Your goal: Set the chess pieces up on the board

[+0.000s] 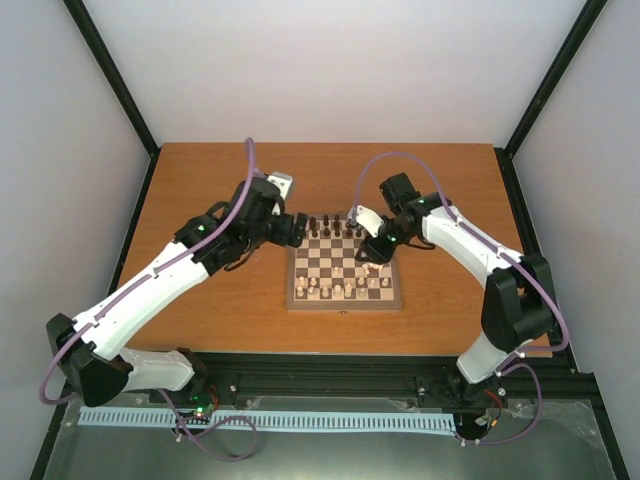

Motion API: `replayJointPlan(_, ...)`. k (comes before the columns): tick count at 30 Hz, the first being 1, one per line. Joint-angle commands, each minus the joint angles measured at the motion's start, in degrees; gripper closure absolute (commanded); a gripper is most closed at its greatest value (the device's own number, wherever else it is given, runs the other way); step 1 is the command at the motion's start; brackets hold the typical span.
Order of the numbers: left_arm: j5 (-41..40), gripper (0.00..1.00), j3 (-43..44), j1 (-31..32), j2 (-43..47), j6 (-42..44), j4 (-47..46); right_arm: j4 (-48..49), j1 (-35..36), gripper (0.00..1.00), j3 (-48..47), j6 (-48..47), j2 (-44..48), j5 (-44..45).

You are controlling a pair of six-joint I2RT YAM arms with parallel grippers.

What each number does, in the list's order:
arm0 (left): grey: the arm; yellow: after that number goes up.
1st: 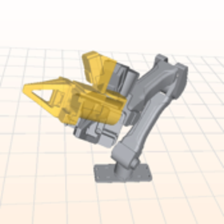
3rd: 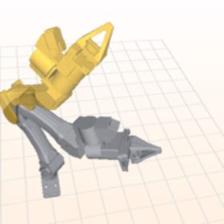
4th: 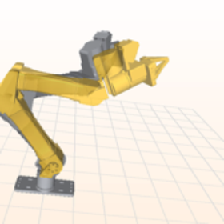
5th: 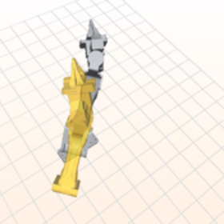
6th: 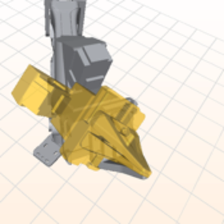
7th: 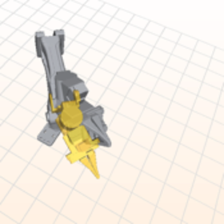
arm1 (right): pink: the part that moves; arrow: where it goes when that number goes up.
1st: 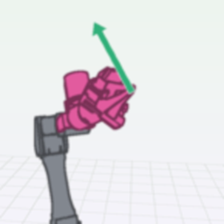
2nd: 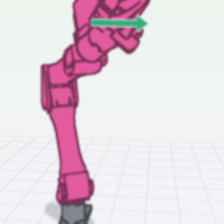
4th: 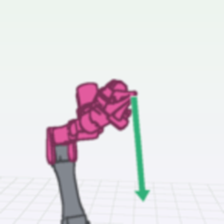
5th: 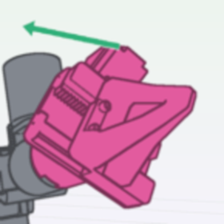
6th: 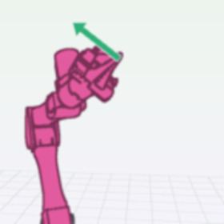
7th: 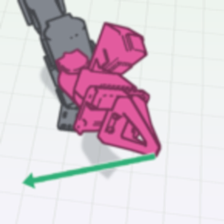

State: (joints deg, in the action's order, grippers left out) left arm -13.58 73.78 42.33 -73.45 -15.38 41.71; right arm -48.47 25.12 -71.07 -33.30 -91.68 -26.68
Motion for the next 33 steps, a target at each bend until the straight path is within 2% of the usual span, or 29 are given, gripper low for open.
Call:
replayJointPlan(1, -5.7, 0.0, -1.7, -3.3, 1.6, 0.7, -4.2, -0.5, 1.7, 0.57, -3.4, -1.8, -4.8, 1.8)
replayJointPlan(4, -0.4, 0.0, -8.2, -8.0, 4.0, 0.5, -9.8, 0.4, 3.5, 0.58, -4.7, -2.0, -7.9, 4.7)
replayJointPlan(6, -1.1, 0.0, -9.1, -9.9, 4.9, -0.4, -9.8, 0.8, 4.8, 0.58, -5.4, -2.2, -9.7, 6.3)
replayJointPlan(11, -6.2, 0.0, -8.9, -10.1, 7.2, 0.7, -8.0, 1.4, 7.8, 0.62, -7.1, -3.0, -13.3, 7.8)
replayJointPlan(16, -8.9, 0.0, -12.2, -10.1, 11.1, 2.2, -9.5, 0.9, 9.9, 0.63, -10.1, -2.8, -17.7, 8.3)
replayJointPlan(21, -8.9, 0.0, -12.1, -10.1, 11.6, 2.7, -9.3, 0.5, 11.4, 0.67, -12.2, -1.9, -19.6, 8.9)
replayJointPlan(27, -8.2, 0.0, -12.2, -10.1, 11.9, 2.8, -9.2, -0.1, 11.7, 0.79, -12.9, -1.2, -20.5, 9.8)
replayJointPlan(33, -7.5, 0.0, -12.2, -10.1, 11.5, 2.9, -9.2, -0.6, 11.9, 0.86, -12.8, -0.9, -20.6, 9.3)
